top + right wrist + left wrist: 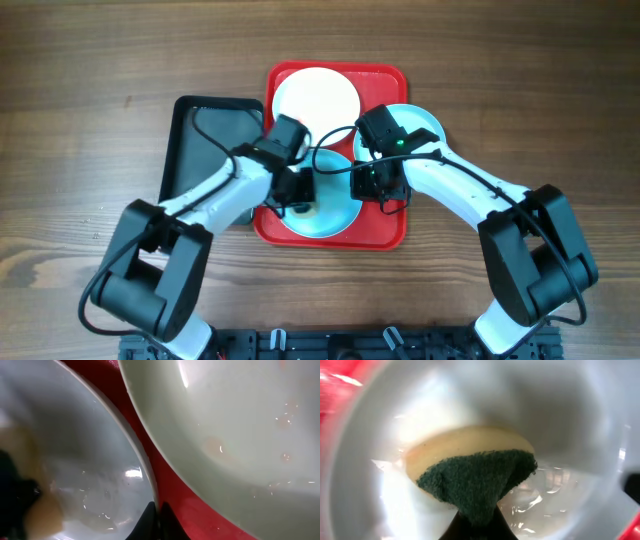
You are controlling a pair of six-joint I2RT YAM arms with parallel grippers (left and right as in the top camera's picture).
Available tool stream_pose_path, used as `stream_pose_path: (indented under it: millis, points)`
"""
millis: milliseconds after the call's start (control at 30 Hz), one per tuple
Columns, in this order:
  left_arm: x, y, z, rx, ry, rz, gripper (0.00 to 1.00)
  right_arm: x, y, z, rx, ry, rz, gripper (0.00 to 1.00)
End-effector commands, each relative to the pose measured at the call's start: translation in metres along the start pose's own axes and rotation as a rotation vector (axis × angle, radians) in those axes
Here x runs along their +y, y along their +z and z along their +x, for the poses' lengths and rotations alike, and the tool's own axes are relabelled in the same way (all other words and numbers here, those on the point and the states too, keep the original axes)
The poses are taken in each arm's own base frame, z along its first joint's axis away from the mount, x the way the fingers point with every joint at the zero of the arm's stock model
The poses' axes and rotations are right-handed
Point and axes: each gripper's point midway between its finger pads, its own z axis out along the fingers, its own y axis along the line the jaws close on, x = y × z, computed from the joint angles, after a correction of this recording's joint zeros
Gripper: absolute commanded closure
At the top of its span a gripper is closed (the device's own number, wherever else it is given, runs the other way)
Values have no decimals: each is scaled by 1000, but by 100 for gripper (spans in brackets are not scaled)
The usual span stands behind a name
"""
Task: Clean dirty plates on tray and stack at the side
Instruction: 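Scrub the lower blue plate with the sponge while the right gripper holds the plate, then return the sponge with the left gripper to the black water tray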
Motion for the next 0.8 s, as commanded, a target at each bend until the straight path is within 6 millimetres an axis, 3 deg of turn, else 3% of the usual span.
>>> stream_pose_path:
  millis: [0,167,367,467,600,767]
  points:
    - [-24,17,20,50,47,23,93,2,5,4,19,-14,-7,96]
    - [-39,14,30,79,69,80,96,2,5,4,20,-13,-6,96]
    - [-48,-43,-5,-95,58,148,96,2,5,4,20,-13,-7,96]
    - [-22,-83,-29,-256,13,65,96,2,5,5,23,-13,-5,96]
    - [36,-139,-62,-465,-128,-57,96,2,5,5,24,-12,-5,96]
    - [94,-155,-70,-497,-370,-96,96,2,5,5,23,-11,-5,95]
